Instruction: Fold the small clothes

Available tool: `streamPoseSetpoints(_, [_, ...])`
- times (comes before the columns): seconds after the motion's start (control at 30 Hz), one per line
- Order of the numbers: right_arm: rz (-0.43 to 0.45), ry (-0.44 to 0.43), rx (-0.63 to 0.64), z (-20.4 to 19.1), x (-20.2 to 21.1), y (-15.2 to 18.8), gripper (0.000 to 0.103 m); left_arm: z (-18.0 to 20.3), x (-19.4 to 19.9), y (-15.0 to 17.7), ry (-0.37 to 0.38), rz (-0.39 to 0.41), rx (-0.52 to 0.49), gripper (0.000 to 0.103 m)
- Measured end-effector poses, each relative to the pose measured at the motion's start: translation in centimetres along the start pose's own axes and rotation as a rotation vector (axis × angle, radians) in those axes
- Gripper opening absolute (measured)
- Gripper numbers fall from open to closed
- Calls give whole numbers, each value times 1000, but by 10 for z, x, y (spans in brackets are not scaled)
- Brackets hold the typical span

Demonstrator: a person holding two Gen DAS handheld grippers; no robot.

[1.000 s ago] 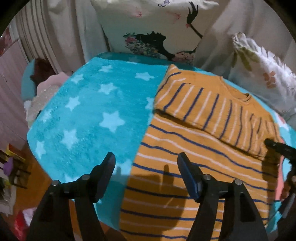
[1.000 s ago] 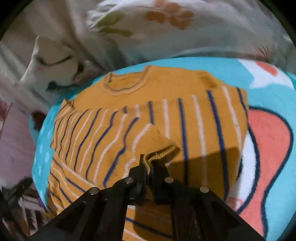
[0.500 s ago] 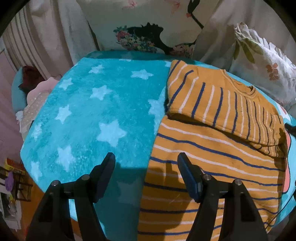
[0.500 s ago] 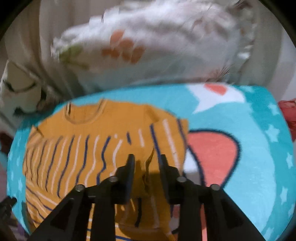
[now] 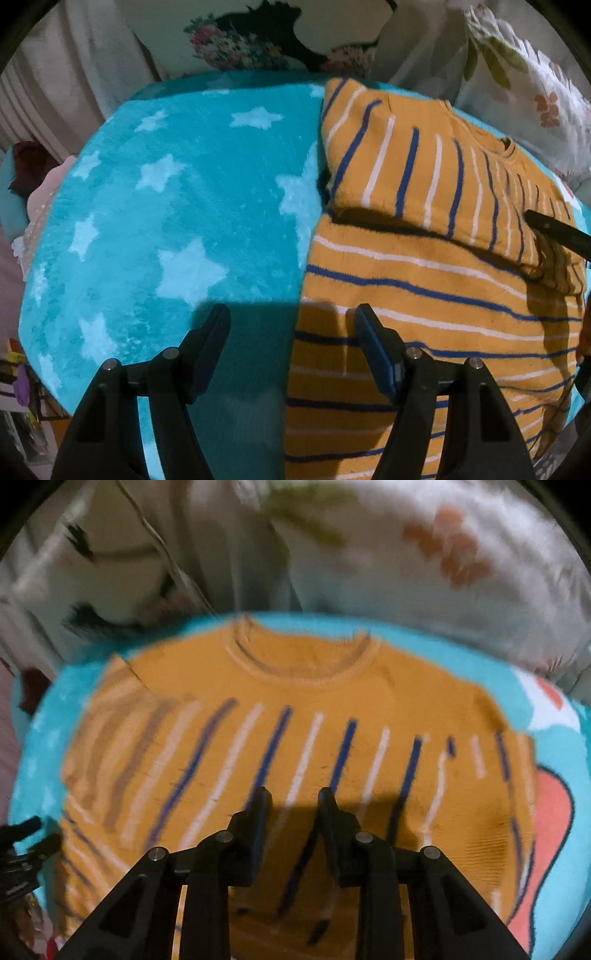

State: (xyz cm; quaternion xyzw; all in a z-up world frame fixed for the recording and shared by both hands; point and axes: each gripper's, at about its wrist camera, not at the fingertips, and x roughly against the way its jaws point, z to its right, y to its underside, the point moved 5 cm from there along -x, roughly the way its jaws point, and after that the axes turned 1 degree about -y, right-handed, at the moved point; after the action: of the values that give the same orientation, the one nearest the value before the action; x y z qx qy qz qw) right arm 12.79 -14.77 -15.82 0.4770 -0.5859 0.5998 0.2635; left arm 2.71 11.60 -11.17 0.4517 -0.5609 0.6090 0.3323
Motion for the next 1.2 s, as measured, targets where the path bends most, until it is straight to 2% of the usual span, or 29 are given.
streamPoseSetpoints(0.03, [27, 0, -12, 2, 1, -2, 31, 0, -2, 1, 6, -6, -4, 69])
streamPoseSetpoints(0.17, [-6, 10, -34, 5, 3, -4, 32, -2, -9, 2, 32, -17, -20, 69])
streamPoseSetpoints(0.23, [10, 35, -75, 13, 19, -3, 35, -3, -12, 2, 49, -21, -22, 70])
streamPoseSetpoints(0.33, [60, 30, -156, 29, 47, 10, 38, -5, -15, 2, 68, -21, -28, 74])
streamPoseSetpoints(0.5, [105, 101, -290, 76, 101, 65, 47, -8, -17, 2, 99, -22, -29, 81])
streamPoseSetpoints(0.63, [52, 167, -427, 130, 127, 131, 51, -10, -17, 6, 124, -35, -14, 86])
streamPoseSetpoints(0.7, [24, 164, -497, 148, 128, 154, 52, -11, -16, 9, 128, -42, -16, 87])
streamPoseSetpoints(0.77, [4, 110, -570, 158, 122, 175, 52, -10, -14, 15, 148, -44, -8, 87])
streamPoseSetpoints(0.83, [0, 13, -621, 162, 115, 187, 53, -9, -11, 20, 183, -42, 9, 87])
streamPoseSetpoints(0.9, [33, -34, -618, 160, 117, 189, 54, -8, -6, 26, 244, -40, 38, 87])
streamPoseSetpoints(0.93, [39, -92, -621, 158, 117, 189, 54, -7, -4, 29, 280, -41, 56, 86])
streamPoseSetpoints(0.97, [39, -149, -628, 155, 117, 191, 54, -6, -1, 35, 331, -47, 80, 84])
streamPoseSetpoints(1.0, [30, -223, -638, 151, 114, 193, 54, -5, 2, 39, 350, -48, 91, 83])
streamPoseSetpoints(1.1, [1, -372, -605, 129, 109, 199, 54, 0, 9, 56, 388, -47, 118, 72])
streamPoseSetpoints(1.2, [-30, -473, -570, 109, 108, 209, 54, 1, 17, 76, 413, -41, 147, 63])
